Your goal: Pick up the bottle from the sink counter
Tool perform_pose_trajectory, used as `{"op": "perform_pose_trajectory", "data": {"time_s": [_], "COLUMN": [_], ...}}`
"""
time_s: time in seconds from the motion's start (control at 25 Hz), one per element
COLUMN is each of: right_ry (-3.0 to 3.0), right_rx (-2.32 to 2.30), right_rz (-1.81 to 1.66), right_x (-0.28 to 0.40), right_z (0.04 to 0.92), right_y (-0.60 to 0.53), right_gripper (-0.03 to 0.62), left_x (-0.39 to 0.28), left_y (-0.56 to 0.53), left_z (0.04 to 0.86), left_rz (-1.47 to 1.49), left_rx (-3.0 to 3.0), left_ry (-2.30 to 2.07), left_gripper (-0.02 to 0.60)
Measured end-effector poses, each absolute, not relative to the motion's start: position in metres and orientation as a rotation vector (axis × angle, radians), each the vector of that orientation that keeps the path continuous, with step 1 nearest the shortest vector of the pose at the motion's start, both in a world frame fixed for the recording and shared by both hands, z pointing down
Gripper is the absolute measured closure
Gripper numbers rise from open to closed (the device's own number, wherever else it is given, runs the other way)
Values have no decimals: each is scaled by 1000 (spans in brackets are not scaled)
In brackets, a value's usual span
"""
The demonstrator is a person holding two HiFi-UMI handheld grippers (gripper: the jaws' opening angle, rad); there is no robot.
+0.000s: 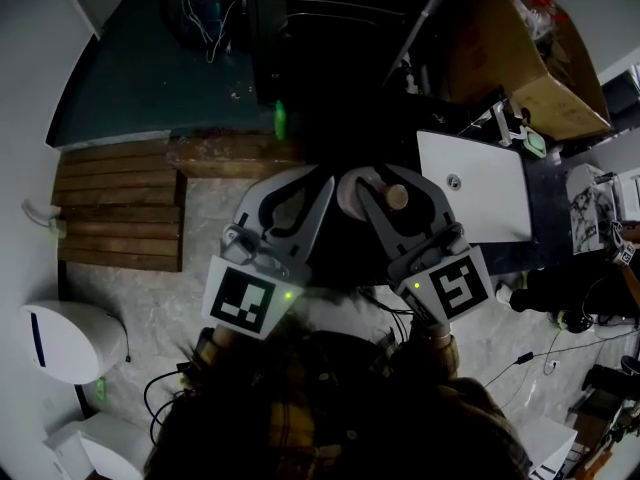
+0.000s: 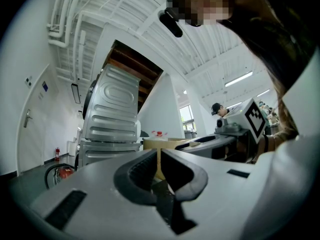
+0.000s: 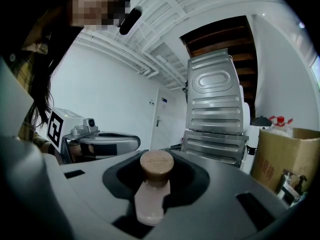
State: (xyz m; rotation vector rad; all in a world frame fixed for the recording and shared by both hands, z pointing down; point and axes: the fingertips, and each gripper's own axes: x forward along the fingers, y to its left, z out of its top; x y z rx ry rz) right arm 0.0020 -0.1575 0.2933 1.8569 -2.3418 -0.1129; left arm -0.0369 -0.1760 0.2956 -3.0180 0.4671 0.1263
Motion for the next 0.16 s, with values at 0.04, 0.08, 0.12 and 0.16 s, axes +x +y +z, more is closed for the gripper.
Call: {"op": "perform_pose_trajectory", "data": {"time_s": [0.04,0.08,0.12,0.16], "right_ry": [-2344,-2345,-2347,-2348], "right_rx": [1854,1851,1848,1846], "right_rz": [-111,-108,-104,-100], "right_x": [1,0,0,-1], "right_z": [294,294,295,295], "right_y": [-157,-157,-157,-157], "right_gripper": [480,480,480,480], "left_x": [-37,-38,-38,-38], "left_y": [-176,-176,-176,-176], "left_z": [296,297,298,298], "left_rz": [125,122,119,116], "left_rx": [-3019,-3020,-3023,-3026], "left_ry": [469,471,473,475], "left_gripper": [546,546,546,546]}}
